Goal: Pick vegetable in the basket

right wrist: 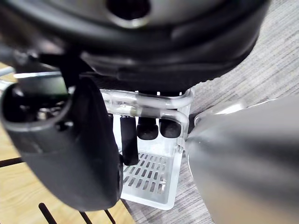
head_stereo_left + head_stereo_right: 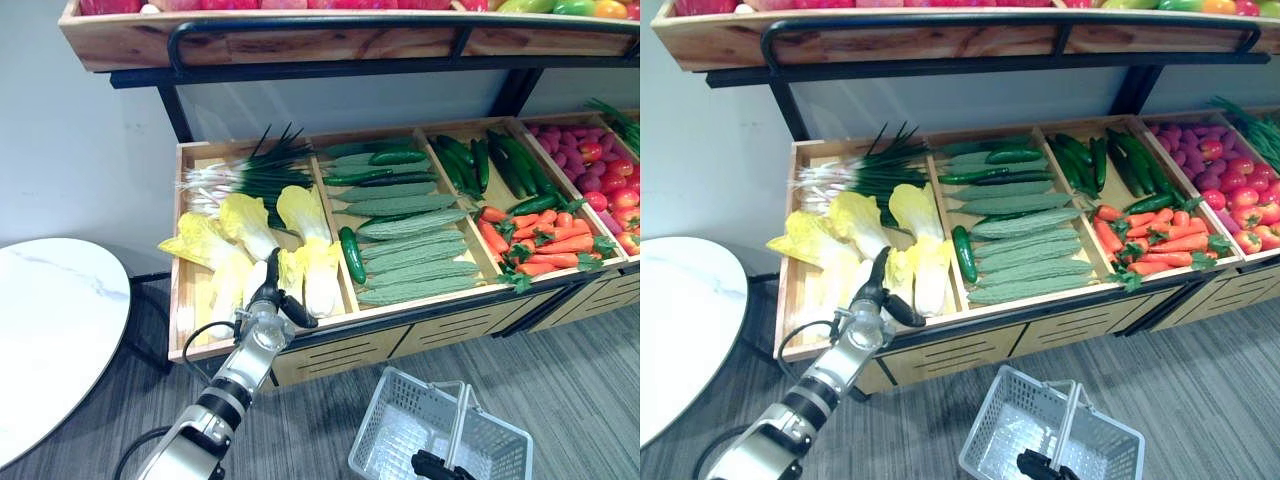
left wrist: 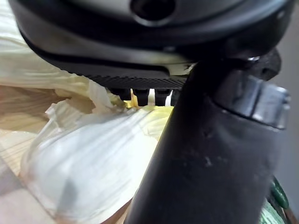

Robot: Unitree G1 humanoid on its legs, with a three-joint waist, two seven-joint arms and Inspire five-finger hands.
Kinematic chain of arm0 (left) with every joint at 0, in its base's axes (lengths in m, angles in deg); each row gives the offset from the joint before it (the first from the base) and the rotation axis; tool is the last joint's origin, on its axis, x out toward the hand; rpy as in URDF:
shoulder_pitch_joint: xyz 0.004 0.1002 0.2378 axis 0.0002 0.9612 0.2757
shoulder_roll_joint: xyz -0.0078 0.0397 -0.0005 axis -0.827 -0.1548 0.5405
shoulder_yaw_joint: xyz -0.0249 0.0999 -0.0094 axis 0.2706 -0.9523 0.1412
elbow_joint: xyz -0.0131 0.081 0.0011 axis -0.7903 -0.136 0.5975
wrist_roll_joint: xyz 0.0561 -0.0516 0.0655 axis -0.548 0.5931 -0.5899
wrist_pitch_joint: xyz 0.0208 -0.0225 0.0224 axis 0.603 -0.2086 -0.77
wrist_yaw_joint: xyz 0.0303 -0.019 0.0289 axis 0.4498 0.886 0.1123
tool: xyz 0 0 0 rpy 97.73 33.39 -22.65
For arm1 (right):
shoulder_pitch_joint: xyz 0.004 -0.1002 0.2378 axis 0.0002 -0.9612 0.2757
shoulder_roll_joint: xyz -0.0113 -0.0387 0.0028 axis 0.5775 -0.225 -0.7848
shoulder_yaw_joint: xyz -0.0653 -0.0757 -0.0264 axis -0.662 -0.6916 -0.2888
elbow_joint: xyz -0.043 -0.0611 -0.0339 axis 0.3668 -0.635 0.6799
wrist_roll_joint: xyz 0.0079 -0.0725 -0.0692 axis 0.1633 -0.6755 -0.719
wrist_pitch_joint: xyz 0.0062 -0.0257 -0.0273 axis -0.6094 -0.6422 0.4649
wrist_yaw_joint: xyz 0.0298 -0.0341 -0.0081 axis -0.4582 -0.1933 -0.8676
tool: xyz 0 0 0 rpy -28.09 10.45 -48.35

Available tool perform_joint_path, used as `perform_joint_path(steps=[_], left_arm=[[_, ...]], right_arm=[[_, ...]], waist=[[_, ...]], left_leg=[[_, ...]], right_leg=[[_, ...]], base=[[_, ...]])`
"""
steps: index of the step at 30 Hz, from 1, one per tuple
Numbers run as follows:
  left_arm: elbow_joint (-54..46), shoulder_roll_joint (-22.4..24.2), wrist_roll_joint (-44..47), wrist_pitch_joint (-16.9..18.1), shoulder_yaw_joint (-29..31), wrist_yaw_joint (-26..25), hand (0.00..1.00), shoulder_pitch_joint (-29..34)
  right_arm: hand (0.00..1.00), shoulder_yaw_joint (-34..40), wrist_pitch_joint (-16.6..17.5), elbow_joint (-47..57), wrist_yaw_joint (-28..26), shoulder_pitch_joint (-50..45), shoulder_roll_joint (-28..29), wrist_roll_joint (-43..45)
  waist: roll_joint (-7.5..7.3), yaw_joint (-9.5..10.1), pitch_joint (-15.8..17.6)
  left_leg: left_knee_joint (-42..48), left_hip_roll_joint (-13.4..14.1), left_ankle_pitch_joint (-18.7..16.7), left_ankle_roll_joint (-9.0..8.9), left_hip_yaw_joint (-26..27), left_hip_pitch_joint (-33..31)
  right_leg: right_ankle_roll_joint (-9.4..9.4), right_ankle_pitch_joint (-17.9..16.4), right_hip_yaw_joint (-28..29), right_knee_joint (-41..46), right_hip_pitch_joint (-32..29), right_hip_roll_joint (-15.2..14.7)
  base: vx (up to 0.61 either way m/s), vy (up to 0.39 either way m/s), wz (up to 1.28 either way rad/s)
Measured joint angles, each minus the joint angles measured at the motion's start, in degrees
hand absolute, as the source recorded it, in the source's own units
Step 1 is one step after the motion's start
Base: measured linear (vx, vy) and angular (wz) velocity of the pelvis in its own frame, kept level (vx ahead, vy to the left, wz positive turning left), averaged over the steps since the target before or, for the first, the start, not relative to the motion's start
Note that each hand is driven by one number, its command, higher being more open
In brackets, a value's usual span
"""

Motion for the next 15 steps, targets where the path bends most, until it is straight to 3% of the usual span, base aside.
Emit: perform_joint_path(steps=[7, 8, 15], left_arm=[[5.61, 0.62, 0.47, 2.92, 3.73, -0.69, 1.0, -3.75], [6.7, 0.82, 0.44, 3.34, 4.61, -0.67, 0.0, -4.48], [12.16, 3.59, -4.29, 3.89, 9.83, -1.52, 0.0, -8.45]], right_arm=[[0.0, -3.17, -0.12, 0.48, 0.04, 2.74, 0.62, 1.98], [0.0, -4.02, -0.1, 1.06, -0.04, 2.8, 0.74, 1.98], [0.0, -6.14, 0.07, 3.11, -0.08, 2.97, 0.85, 2.77]], waist=[[0.33, 0.25, 1.81], [0.33, 0.27, 1.89], [0.01, 0.23, 2.73]], left_leg=[[-0.01, -0.29, 0.36, 0.39, 1.13, -1.85], [-0.01, -0.32, 0.39, 0.44, 1.68, -2.19], [-0.01, -0.77, 0.32, 1.07, 4.56, -4.11]], right_leg=[[0.6, 0.41, 0.94, 1.13, -2.98, -0.28], [0.79, 0.55, 1.26, 1.24, -3.72, -0.29], [1.43, 1.27, 2.82, 1.41, -6.65, -0.84]], base=[[-0.07, -0.006, -0.08], [-0.08, 0.004, -0.12], [-0.08, 0.006, -0.11]])
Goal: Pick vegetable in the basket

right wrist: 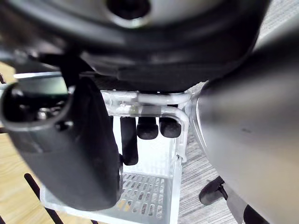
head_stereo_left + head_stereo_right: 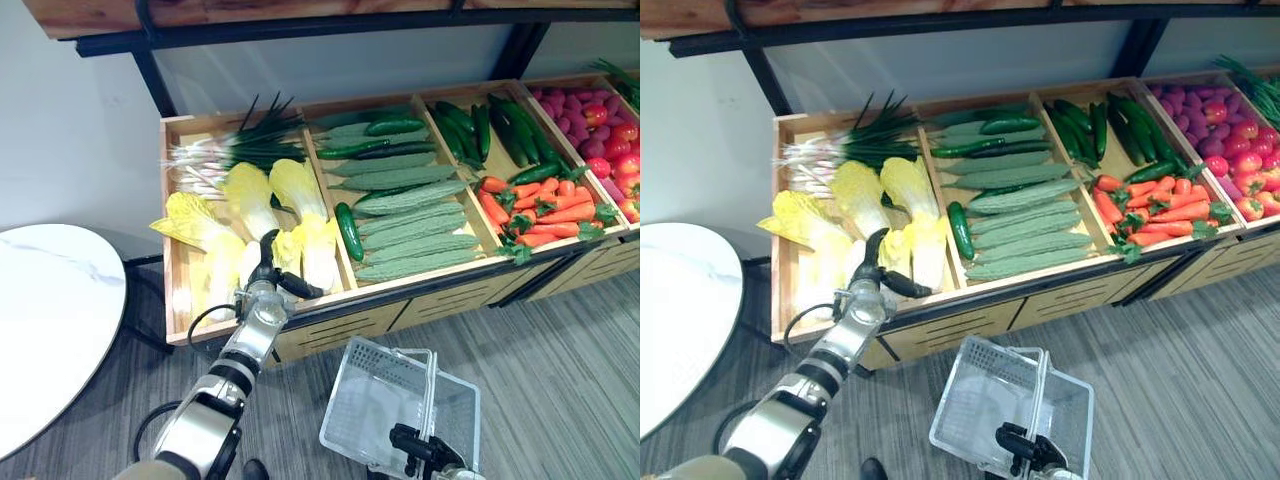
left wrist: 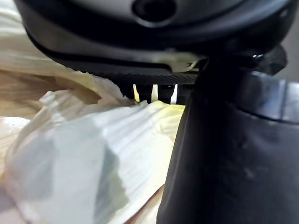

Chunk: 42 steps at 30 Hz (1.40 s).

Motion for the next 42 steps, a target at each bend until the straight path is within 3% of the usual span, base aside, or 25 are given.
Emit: perform_joint_path(steps=[4, 8, 17, 19, 20, 23, 25, 27, 29, 31, 35, 42], left_arm=[[-0.2, 1.5, -5.6, -0.24, 3.57, 3.32, 0.0, -0.01], [-3.41, 1.93, -9.84, -2.84, 5.91, 5.75, 0.0, -0.02], [-5.32, 1.89, -6.7, -3.69, 5.11, 3.12, 0.0, 0.0], [-3.8, 1.49, -4.63, -2.32, 4.76, 1.09, 0.0, -0.37], [-0.15, 1.24, -1.46, 0.25, 4.67, -0.07, 0.0, -1.66], [1.23, -0.05, 7.97, 3.4, 4.67, 0.78, 0.0, -2.69], [-2.25, -2.04, 15.73, 2.96, 3.14, 2.23, 0.0, -2.45], [-11.89, -4.2, 23.05, 0.57, 1.13, 4.65, 0.0, 0.32], [-19.25, -4.5, 25.75, -0.85, 1.02, 6.01, 0.0, 2.74], [-33.01, -6.72, 27.42, -3.9, 1.08, 8.78, 0.0, 5.97], [-48.31, -10.27, 29.05, -3.78, 2.27, 10.18, 0.0, 6.02], [-50.79, -10.06, 35.83, -3.99, 3.44, 13.81, 0.0, 8.0]], right_arm=[[0.0, -1.79, 0.01, 0.51, 0.2, 0.2, -0.55, 0.01], [0.0, -4.8, 0.08, 1.6, 0.57, 0.38, -1.49, 0.92], [0.0, -6.72, 1.84, 0.44, 0.91, 0.89, -1.93, 0.9], [0.0, -6.65, 1.96, -0.02, 0.62, 1.07, -2.04, 0.91], [0.0, -6.34, 1.43, -1.1, 0.28, 1.84, -2.05, 0.92], [0.0, -6.15, 0.35, -0.78, 0.27, 1.86, -2.04, 0.93], [0.0, -5.96, -0.24, -0.4, 0.4, 1.86, -1.95, 0.97], [0.0, -3.5, -0.47, -0.3, 0.75, 1.6, -0.95, 0.98], [0.0, -1.24, -0.57, -0.29, 1.1, 0.87, -0.46, 1.0], [0.0, 2.99, -0.6, -0.28, 1.29, -1.06, 0.61, 1.02], [0.0, 7.03, -0.97, 0.15, 1.17, -4.54, 1.35, 0.97], [0.0, 12.5, -1.96, -1.21, 0.32, -6.74, 1.13, 0.33]], waist=[[0.08, 0.1, -0.02], [0.07, 0.19, -0.02], [0.02, 0.56, -0.02], [-0.01, 0.44, 0.01], [-0.11, 0.01, 0.07], [0.07, -0.61, -0.03], [-0.24, -0.66, 0.15], [-0.67, -0.78, 0.4], [-0.72, -0.37, 0.38], [-0.64, 0.31, 0.29], [-0.02, 1.28, -3.53], [2.88, 1.21, -7.42]], left_leg=[[0.0, -0.29, 0.01, 0.28, 0.66, -0.52], [0.02, -0.08, 0.28, 0.75, 2.74, -1.66], [0.3, -0.25, 0.95, 1.27, 3.31, -2.17], [0.31, -0.37, 0.95, 1.26, 3.31, -1.81], [0.29, -0.55, 0.91, 1.24, 3.23, -0.6], [0.17, -0.86, 0.89, 1.26, 2.29, 0.01], [0.04, -1.26, 0.92, 1.31, 1.34, -0.11], [0.31, -1.91, 1.08, 1.5, -0.42, -0.01], [0.33, -2.32, 1.2, 1.6, -1.4, 0.21], [0.34, -2.59, 1.25, 1.54, -3.21, 2.52], [0.33, -2.54, 1.24, 1.53, -4.37, 3.79], [-0.04, -1.37, 0.97, 1.13, -4.26, 6.56]], right_leg=[[-0.01, 0.32, 0.42, 0.25, -1.04, -0.29], [0.25, 0.71, 0.95, 0.37, -2.98, -0.29], [0.49, 1.44, 1.57, 0.36, -3.68, -0.38], [0.52, 1.45, 1.56, 0.3, -3.22, -0.51], [0.56, 1.43, 1.43, -0.17, -1.73, -0.72], [0.66, 1.41, 0.6, -0.59, -0.47, -1.23], [1.01, 1.23, 0.12, -0.1, -0.27, -1.98], [1.35, 0.98, -1.48, -0.23, 1.02, -2.73], [1.44, 0.9, -2.39, -0.29, 1.88, -2.97], [1.35, 0.69, -3.88, -0.57, 5.36, -3.29], [0.74, -0.47, -4.78, -0.52, 7.35, -3.24], [0.24, -0.73, -4.66, -1.46, 10.29, -2.15]], base=[[-0.05, -0.004, -0.07], [-0.04, -0.013, -0.07], [-0.01, -0.006, -0.04], [0.0, 0.001, 0.02], [-0.02, 0.004, 0.08], [-0.04, 0.008, 0.16], [-0.03, 0.02, 0.21], [0.01, 0.022, 0.36], [0.05, 0.023, 0.33], [0.06, 0.023, 0.41], [0.02, 0.002, 0.19], [-0.07, -0.012, -0.02]])
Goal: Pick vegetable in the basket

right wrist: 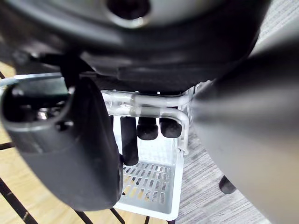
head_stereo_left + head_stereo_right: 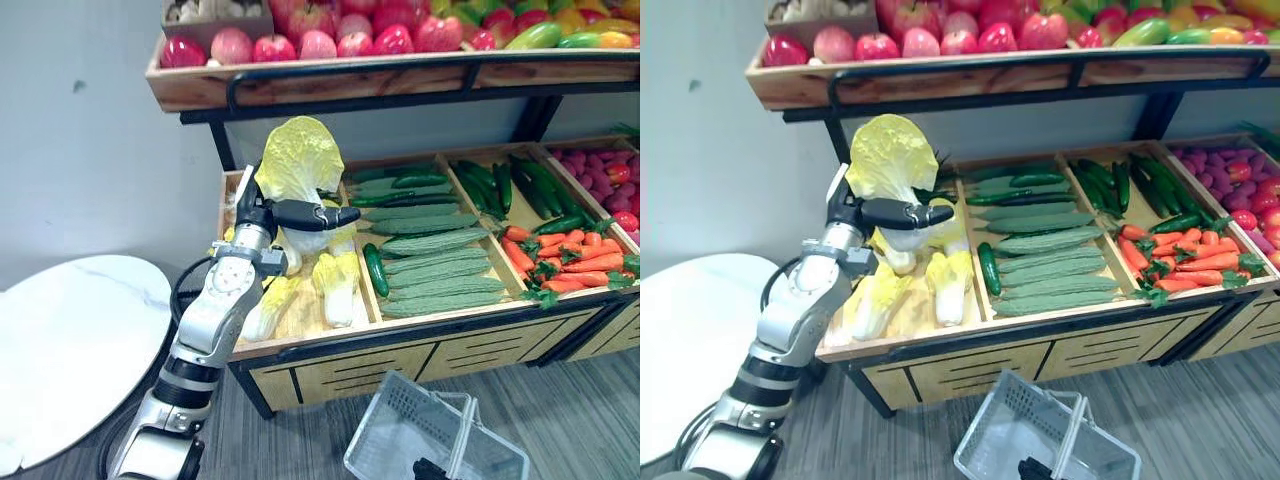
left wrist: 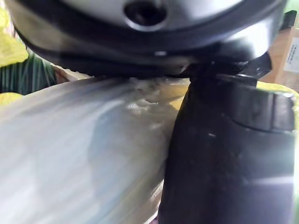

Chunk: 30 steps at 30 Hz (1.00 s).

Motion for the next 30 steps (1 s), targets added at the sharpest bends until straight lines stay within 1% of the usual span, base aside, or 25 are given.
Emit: perform_joint_path(steps=[2, 5, 6, 7, 8, 9, 11, 15, 19, 22, 25, 28, 30], left_arm=[[0.0, 0.01, 0.09, -0.43, -0.12, 0.76, 0.0, 1.33], [0.11, -0.11, 0.69, -0.62, -0.14, 1.29, 0.0, 2.55], [0.2, -0.2, 1.25, -0.61, -0.02, 1.35, 0.0, 2.56], [0.31, -0.6, 2.82, -0.61, 0.17, 1.57, 0.0, 2.56], [0.38, -0.84, 3.87, -0.62, 0.2, 1.87, 0.0, 2.56], [0.41, -0.85, 4.12, -0.63, 0.2, 2.01, 0.0, 2.56], [0.58, -0.77, 5.01, -1.09, 0.13, 2.87, 0.0, 2.56], [1.52, -0.29, 4.99, -1.14, -0.03, 4.09, 0.0, 2.63], [2.39, 0.28, 4.99, -1.17, -1.04, 5.19, 0.0, 2.63], [3.29, 1.21, 5.05, -1.48, -1.2, 5.82, 0.0, 2.66], [3.45, 1.22, 5.22, -1.72, -3.23, 6.08, 0.0, 2.66], [3.79, 1.98, 6.3, -1.98, -4.95, 6.16, 0.0, 2.66], [3.82, 2.89, 6.56, -2.39, -5.06, 5.92, 0.0, 2.67]], right_arm=[[0.0, 0.75, 0.04, -0.86, -0.21, -0.15, 0.06, -0.03], [0.0, 1.84, 0.06, -1.37, -0.34, -1.13, 0.12, -0.63], [0.0, 2.28, 0.04, -1.59, -0.33, -1.17, 0.12, -0.71], [0.0, 3.9, -0.12, -1.99, -0.29, -1.6, 0.45, -1.63], [0.0, 4.32, -0.12, -2.01, -0.16, -2.01, 0.57, -1.63], [0.0, 5.04, -0.18, -2.01, -0.17, -2.11, 0.72, -1.63], [0.0, 7.45, -0.23, -2.06, -0.02, -2.59, 1.1, -1.7], [0.0, 11.24, -0.16, -3.15, 0.05, -3.18, 0.96, -1.76], [0.0, 13.46, -0.02, -3.67, 0.06, -4.42, 0.5, -1.71], [0.0, 14.13, 0.25, -3.93, 0.08, -4.94, 0.64, -1.51], [0.0, 15.2, 0.32, -4.42, 0.34, -5.03, 1.18, -0.95], [0.0, 15.4, 0.33, -4.61, 0.59, -5.01, 1.26, 0.65], [0.0, 16.92, 0.37, -4.92, 0.58, -4.97, 1.5, 0.68]], waist=[[-0.1, -0.16, -1.06], [-0.84, -0.06, -2.32], [-1.25, 0.01, -2.57], [-2.21, 0.03, -3.18], [-2.66, 0.0, -3.48], [-2.77, -0.04, -3.55], [-2.8, -0.44, -3.72], [-2.03, -1.41, -4.34], [-1.62, -1.69, -4.77], [-1.77, -1.83, -4.92], [-2.23, -2.01, -5.2], [-2.61, -2.68, -5.3], [-2.77, -3.15, -5.27]], left_leg=[[-0.01, 0.27, -0.07, -0.07, 0.05, 0.09], [-0.01, 0.29, -0.08, -0.09, 0.17, 0.13], [-0.01, 0.22, -0.08, -0.09, 0.29, 0.12], [-0.01, 0.07, -0.07, -0.07, 0.74, 0.09], [0.0, 0.03, -0.05, -0.06, 1.21, 0.13], [0.0, 0.03, -0.05, -0.06, 1.34, 0.18], [0.0, 0.04, -0.02, -0.04, 1.6, 0.4], [-0.01, 0.21, 0.01, -0.08, 1.78, 0.67], [-0.02, 0.3, 0.02, -0.08, 1.78, 0.81], [-0.02, 0.3, 0.03, -0.06, 1.74, 0.84], [-0.02, 0.25, 0.03, -0.06, 1.7, 0.74], [-0.01, 0.23, 0.02, -0.06, 1.84, 0.48], [0.01, 0.29, -0.01, -0.1, 2.65, 0.55]], right_leg=[[0.01, 0.08, 0.1, -0.13, -0.05, 0.21], [0.15, 0.79, 0.32, -0.86, 0.01, 0.23], [0.25, 1.06, 0.47, -1.18, 0.08, 0.19], [0.39, 1.93, 1.01, -2.22, 0.39, 0.08], [0.41, 2.39, 1.47, -2.72, 0.58, 0.08], [0.41, 2.46, 1.62, -2.78, 0.57, 0.08], [0.38, 2.52, 1.9, -2.75, 0.58, 0.13], [0.34, 2.54, 2.16, -2.61, 0.61, 0.3], [0.32, 2.53, 2.21, -2.39, 0.62, 0.39], [0.31, 2.52, 2.21, -2.21, 0.59, 0.39], [0.32, 2.48, 2.26, -2.01, 0.39, 0.34], [0.34, 2.32, 2.69, -1.41, -0.33, 0.4], [0.3, 2.06, 3.6, -0.57, -1.33, 0.64]], base=[[-0.11, -0.009, -0.03], [-0.06, 0.007, -0.03], [-0.04, 0.025, -0.1], [-0.03, 0.029, -0.17], [-0.02, 0.023, -0.18], [-0.01, 0.001, -0.14], [-0.02, -0.011, -0.07], [-0.02, -0.012, -0.03], [-0.02, -0.009, 0.0], [-0.04, -0.012, 0.01], [-0.01, -0.003, 0.0], [-0.01, -0.008, -0.05], [-0.03, -0.016, -0.23]])
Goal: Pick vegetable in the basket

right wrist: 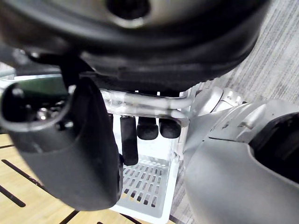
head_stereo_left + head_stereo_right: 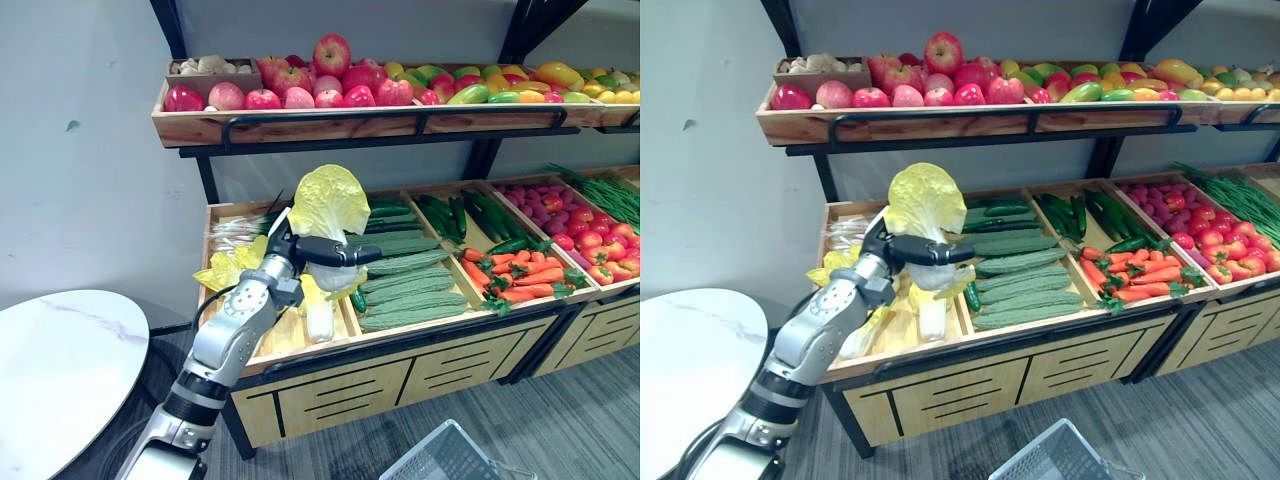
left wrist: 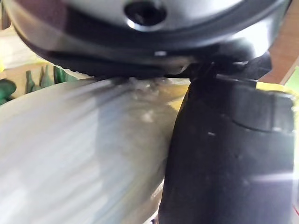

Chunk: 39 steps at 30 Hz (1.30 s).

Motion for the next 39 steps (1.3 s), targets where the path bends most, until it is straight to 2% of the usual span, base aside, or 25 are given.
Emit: perform_joint_path(steps=[1, 2, 3, 6, 9, 11, 12, 13, 14, 15, 18, 19, 20, 22, 24, 26, 27, 28, 29, 32, 35, 39], left_arm=[[0.0, 0.33, 0.44, 0.0, 0.02, -0.54, 0.0, 0.09], [-0.84, 0.58, 0.85, -0.03, 0.75, -4.63, 0.0, 2.87], [-1.01, 0.62, 0.83, -0.03, 0.75, -5.04, 0.0, 3.44], [-2.8, 1.24, 0.79, -0.11, 0.74, -6.14, 0.0, 3.79], [-5.49, 1.34, 0.56, -0.08, 0.8, -6.11, 0.0, 3.82], [-7.47, 1.0, 0.57, -0.05, 0.67, -5.7, 0.0, 3.79], [-8.7, 1.05, 0.6, -0.05, 0.29, -4.83, 0.0, 3.76], [-10.32, -0.77, 0.56, -0.05, 0.63, -1.31, 0.0, 3.71], [-10.35, -1.49, 0.54, -0.04, 1.93, -0.01, 0.0, 3.72], [-10.41, -1.56, 0.5, 0.12, 3.57, 0.87, 0.0, 3.73], [-12.44, -2.1, -0.44, 0.11, 7.37, 1.5, 0.0, 4.35], [-14.53, -2.28, -0.44, 0.11, 9.24, 2.11, 0.0, 4.99], [-16.35, -2.9, -0.43, 0.63, 10.55, 3.02, 0.0, 5.75], [-17.41, -3.93, -0.43, 1.61, 11.68, 4.63, 0.0, 5.96], [-18.28, -4.54, -0.43, 2.26, 12.06, 5.57, 0.0, 5.97], [-18.33, -4.7, -0.44, 2.55, 11.98, 6.83, 0.0, 5.97], [-18.39, -4.8, -0.45, 2.53, 11.93, 7.76, 0.0, 5.97], [-18.82, -6.22, -0.46, 2.52, 11.82, 8.67, 0.0, 5.98], [-19.08, -6.83, -0.46, 2.53, 11.67, 9.02, 0.0, 5.98], [-19.19, -8.53, -0.41, 2.55, 10.69, 9.86, 0.0, 5.97], [-18.99, -11.28, -0.22, 3.27, 10.45, 10.17, 0.0, 5.5], [-17.97, -13.5, 1.84, 5.04, 8.09, 9.73, 0.0, 2.45]], right_arm=[[0.0, 0.83, 0.04, -0.14, 0.07, 0.0, 0.0, 0.03], [0.0, 1.84, -1.14, -0.98, -0.17, 0.09, -1.64, -1.49], [0.0, 1.85, -1.59, -0.98, -0.3, -0.23, -1.93, -2.27], [0.0, 1.45, -1.85, 0.28, -0.52, -1.36, -1.12, -2.23], [0.0, -0.39, -1.89, 3.42, -0.65, -2.12, -0.22, 0.04], [0.0, -2.12, -1.79, 5.43, -0.88, -2.14, 0.11, 0.14], [0.0, -2.12, -1.5, 5.86, -0.92, -2.14, 0.46, 0.74], [0.0, -2.05, -1.42, 7.66, -0.77, -2.79, 0.49, 4.63], [0.0, -2.04, -1.42, 8.6, -0.53, -2.91, 0.49, 5.01], [0.0, -2.07, -1.42, 9.79, -0.28, -3.11, 0.48, 5.3], [0.0, -2.08, -2.68, 15.15, 0.95, -3.92, 0.23, 6.3], [0.0, -2.38, -4.68, 20.86, 2.62, -4.51, -0.07, 6.8], [0.0, -2.98, -6.03, 29.08, 4.95, -5.93, -0.43, 6.86], [0.0, -3.02, -7.61, 40.19, 5.81, -7.63, -2.4, 6.85], [0.0, -1.94, -8.66, 53.11, 5.11, -8.78, -9.83, 6.64], [0.0, 0.7, -8.65, 60.0, 3.91, -8.62, -14.28, 5.44], [0.0, 3.43, -8.64, 65.41, 2.19, -7.95, -17.22, 3.99], [0.0, 6.32, -8.55, 74.98, -3.11, -4.97, -23.92, 1.96], [0.0, 6.7, -8.39, 78.5, -5.93, -3.52, -26.43, 1.85], [0.0, 6.4, -7.85, 84.35, -12.93, -0.78, -31.1, 2.12], [0.0, 4.27, -8.09, 83.8, -17.99, 1.67, -37.76, 2.1], [0.0, 0.36, -9.51, 80.67, -21.72, 4.59, -44.15, 1.72]], waist=[[-0.08, -0.34, 0.01], [-0.58, 1.31, 0.42], [-0.66, 1.3, 0.56], [-1.28, 0.4, 1.02], [-1.54, 0.63, 1.27], [-1.58, 0.09, 1.37], [-1.59, -0.19, 1.47], [-1.59, -0.1, 2.23], [-1.53, 0.1, 2.88], [-1.63, 0.51, 3.47], [-0.88, 1.01, 3.51], [-0.35, 1.31, 3.49], [0.37, 1.53, 3.13], [1.02, 1.74, 3.1], [1.1, 1.67, 3.12], [1.13, 1.4, 3.1], [1.06, 1.16, 3.14], [0.74, 0.23, 3.32], [0.6, -0.1, 3.38], [0.48, -0.52, 3.34], [0.58, -0.54, 3.28], [0.65, -0.82, 3.22]], left_leg=[[0.32, 0.0, -0.11, -0.14, 0.52, 0.27], [11.68, -0.6, -12.57, -0.67, -17.19, -0.28], [14.41, -0.45, -14.75, -1.21, -18.49, -0.42], [17.85, -0.76, -17.73, -1.14, -17.26, -0.6], [18.78, -0.98, -19.14, -1.06, -13.82, 0.25], [19.12, -1.48, -19.66, -0.62, -12.13, 0.43], [19.78, -1.56, -20.1, -0.52, -11.56, 0.45], [22.25, -0.14, -22.37, -0.27, -8.97, 1.65], [22.56, 0.06, -22.97, -0.27, -8.39, 2.3], [22.58, 0.09, -23.53, -0.71, -7.37, 2.88], [22.56, 0.33, -23.49, -0.89, -7.11, 2.71], [22.39, 0.31, -23.26, -1.0, -7.08, 2.53], [21.91, 0.45, -22.95, -1.1, -6.86, 2.37], [20.63, 0.47, -22.54, -1.16, -6.83, 2.57], [18.24, 0.11, -21.98, -1.31, -5.93, 4.35], [17.46, -0.23, -21.94, -1.28, -5.33, 5.03], [16.96, -0.49, -21.91, -1.23, -4.7, 5.64], [16.4, -0.84, -21.91, -1.23, -3.54, 6.51], [16.25, -0.94, -21.92, -1.24, -2.87, 6.83], [16.06, -1.01, -21.93, -1.28, -1.98, 7.29], [15.69, -1.38, -21.82, -1.44, -0.84, 7.52], [15.38, -1.44, -21.72, -1.61, -0.56, 8.06]], right_leg=[[-0.01, -0.05, 1.24, 0.41, -0.74, 0.27], [0.73, 0.07, 12.6, 3.32, -3.28, 2.63], [1.21, -0.23, 14.33, 4.28, -3.58, 3.04], [2.12, -0.05, 15.95, 4.32, -3.63, 2.53], [2.9, 0.5, 19.19, 4.11, -4.31, 2.57], [3.47, 1.03, 20.81, 3.63, -4.67, 2.13], [3.71, 1.65, 21.56, 2.98, -4.57, 1.97], [3.76, 2.92, 21.79, 1.67, -3.68, 2.17], [2.13, 2.43, 18.8, 1.75, -3.89, 1.42], [1.72, 2.44, 15.35, 2.24, -4.02, 0.21], [2.13, 2.79, 13.43, 2.56, -4.66, -0.09], [3.32, 3.95, 13.26, 1.42, -4.69, -0.1], [3.54, 5.51, 13.15, -0.64, -4.6, 0.02], [3.42, 6.52, 12.38, -2.1, -4.3, 0.05], [3.41, 6.54, 11.9, -1.94, -4.12, 0.17], [3.41, 6.53, 11.9, -1.89, -4.09, 0.07], [3.41, 6.53, 11.94, -1.77, -4.07, 0.05], [3.42, 6.52, 12.29, -1.68, -3.93, 0.12], [3.44, 6.51, 12.57, -1.67, -4.02, 0.17], [3.44, 6.5, 13.2, -1.57, -4.21, 0.42], [3.46, 6.52, 14.2, -1.32, -4.94, 0.5], [3.52, 6.56, 14.39, -1.26, -5.0, 0.62]], base=[[0.09, 0.022, -2.24], [0.08, 0.065, -2.5], [0.08, 0.128, -2.46], [-0.04, 0.134, -0.35], [-0.04, 0.079, -0.55], [-0.02, 0.064, -0.48], [-0.01, 0.111, -0.66], [-0.02, 0.106, -0.7], [-0.04, 0.12, -0.74], [-0.04, 0.056, -0.34], [0.04, 0.028, -0.11], [0.12, 0.02, -0.11], [0.16, 0.021, -0.12], [0.12, 0.008, -0.06], [0.08, 0.014, -0.11], [0.04, 0.034, -0.17], [0.02, 0.089, -0.31], [0.0, 0.081, -0.36], [-0.01, 0.091, -0.39], [-0.01, 0.031, -0.14], [0.0, 0.038, -0.18], [0.02, 0.031, -0.05]])
